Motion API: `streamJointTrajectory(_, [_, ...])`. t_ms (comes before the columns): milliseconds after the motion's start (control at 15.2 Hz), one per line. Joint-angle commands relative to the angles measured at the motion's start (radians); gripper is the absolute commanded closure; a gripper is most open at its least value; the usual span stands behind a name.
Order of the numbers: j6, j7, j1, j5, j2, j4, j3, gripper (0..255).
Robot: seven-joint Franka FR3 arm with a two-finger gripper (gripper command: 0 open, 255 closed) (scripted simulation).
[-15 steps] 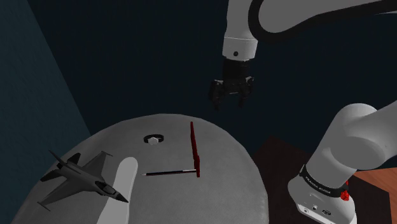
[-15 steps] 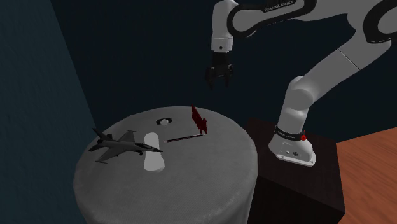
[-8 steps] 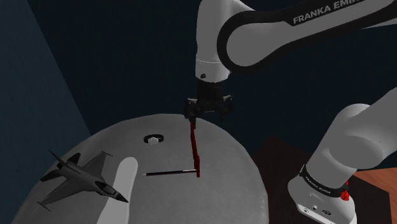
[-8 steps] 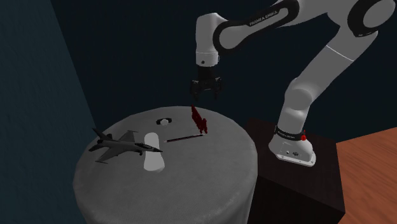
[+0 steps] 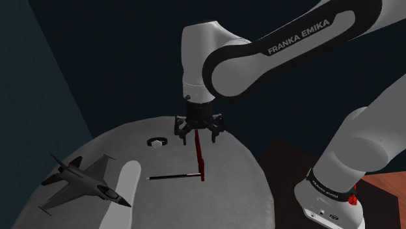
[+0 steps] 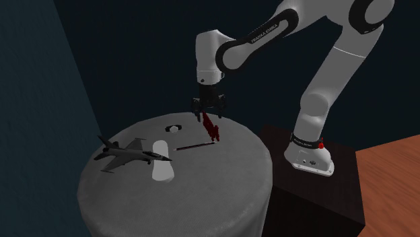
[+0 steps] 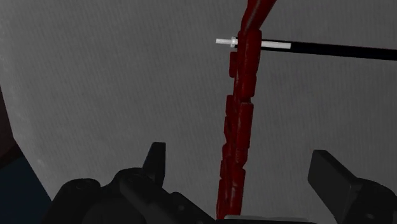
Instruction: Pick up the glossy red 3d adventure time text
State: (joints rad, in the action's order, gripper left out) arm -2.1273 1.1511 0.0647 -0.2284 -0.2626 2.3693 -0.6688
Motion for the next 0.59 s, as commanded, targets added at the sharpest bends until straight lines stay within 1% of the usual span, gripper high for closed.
streamJointTrajectory(0, [-0.035,0.010,0.003,0.008,0.022,0.014,-0.011,0])
streamJointTrajectory(132, [-0.058,0.014,0.005,0.014,0.036,0.025,-0.016,0])
streamJointTrajectory(264, [-0.058,0.014,0.004,0.014,0.036,0.025,-0.016,0])
streamJointTrajectory(330, [-0.059,0.014,0.004,0.013,0.035,0.027,-0.016,255])
streamJointTrajectory(528, [-0.059,0.014,0.004,0.013,0.035,0.027,-0.016,255])
